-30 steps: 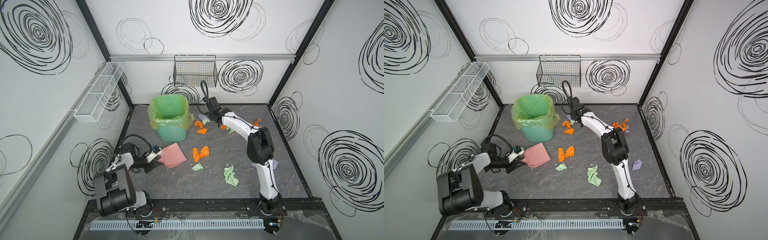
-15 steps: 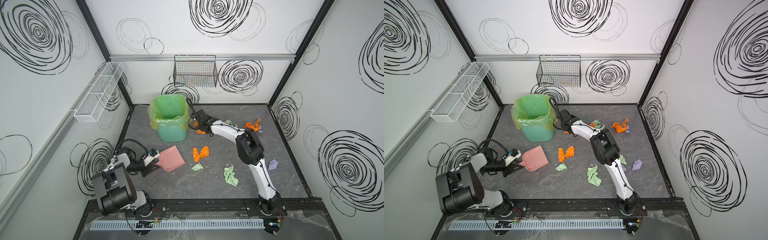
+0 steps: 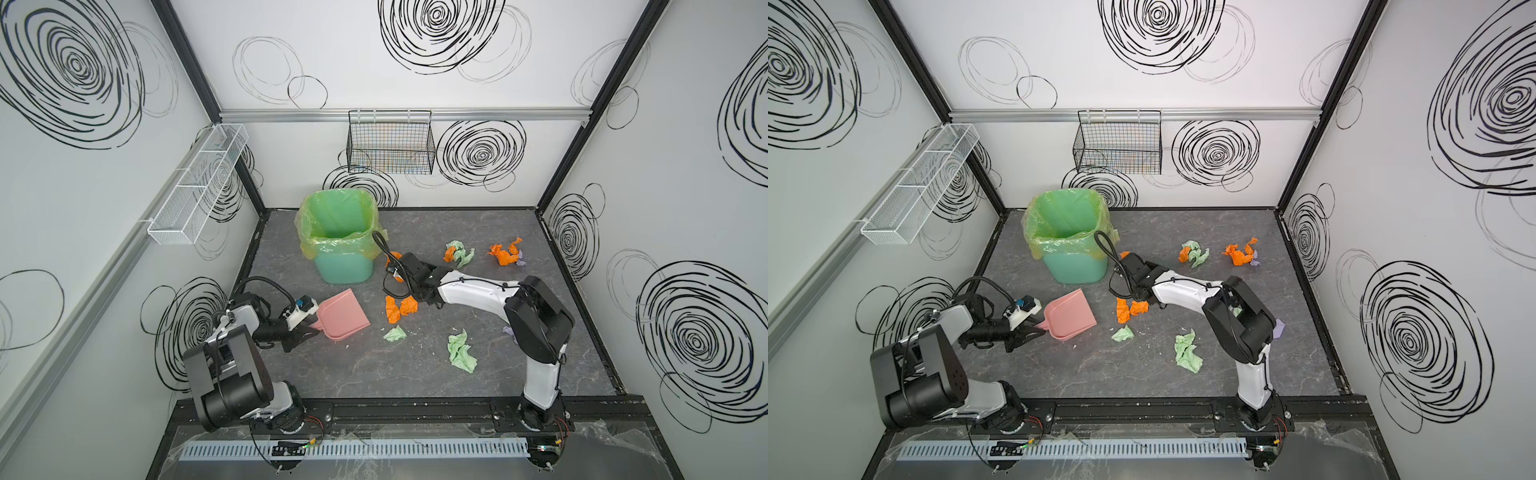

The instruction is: Sweep away the paper scraps from the table

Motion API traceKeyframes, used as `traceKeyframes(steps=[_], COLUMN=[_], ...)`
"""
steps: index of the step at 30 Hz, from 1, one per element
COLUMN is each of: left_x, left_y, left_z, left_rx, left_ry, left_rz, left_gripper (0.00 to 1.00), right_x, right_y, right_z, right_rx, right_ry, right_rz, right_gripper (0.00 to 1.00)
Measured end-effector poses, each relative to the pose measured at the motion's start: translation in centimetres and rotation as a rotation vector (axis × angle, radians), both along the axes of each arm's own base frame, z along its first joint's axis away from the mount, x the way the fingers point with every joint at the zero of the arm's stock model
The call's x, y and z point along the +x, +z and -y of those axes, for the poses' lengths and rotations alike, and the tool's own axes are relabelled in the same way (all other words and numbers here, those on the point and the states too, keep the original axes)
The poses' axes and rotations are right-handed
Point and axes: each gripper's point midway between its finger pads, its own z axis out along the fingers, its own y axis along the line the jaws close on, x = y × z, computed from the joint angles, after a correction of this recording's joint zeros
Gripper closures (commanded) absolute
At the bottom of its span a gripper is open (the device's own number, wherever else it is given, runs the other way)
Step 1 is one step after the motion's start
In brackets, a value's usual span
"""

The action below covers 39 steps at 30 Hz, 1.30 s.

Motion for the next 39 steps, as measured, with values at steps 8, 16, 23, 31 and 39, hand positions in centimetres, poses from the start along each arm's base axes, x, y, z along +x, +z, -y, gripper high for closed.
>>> traceKeyframes(steps=[8, 16, 23, 31, 39], left_x=[0.0, 0.1, 0.0, -0.1, -0.4], left_y=[0.1, 0.1, 0.1, 0.0, -0.5], left_z=[0.1, 0.2, 0.2, 0.0, -0.2], left_rx=[-0.008, -0.014, -0.015, -0.011, -0.025], left_ry=[0.005, 0.009, 0.008, 0.005, 0.006], left_rz=[-0.007, -0.011, -0.012, -0.004, -0.024], left_gripper=[1.00, 1.00, 1.00, 1.00, 1.00], right_x=[-4.8, -1.1, 3.0, 3.7, 2.6], right_y=[4.7, 8.7, 4.5, 1.4, 0.2], right_z=[-1.4, -0.7, -1.7, -3.7, -4.8], right_rx=[0.028, 0.034, -0.056, -0.091, -0.113], right_ry=[0.073, 0.076, 0.101, 0.183, 0.232], right_rz=[0.094, 0.255, 0.210, 0.180, 0.160], right_gripper=[1.00, 1.00, 1.00, 1.00, 1.00])
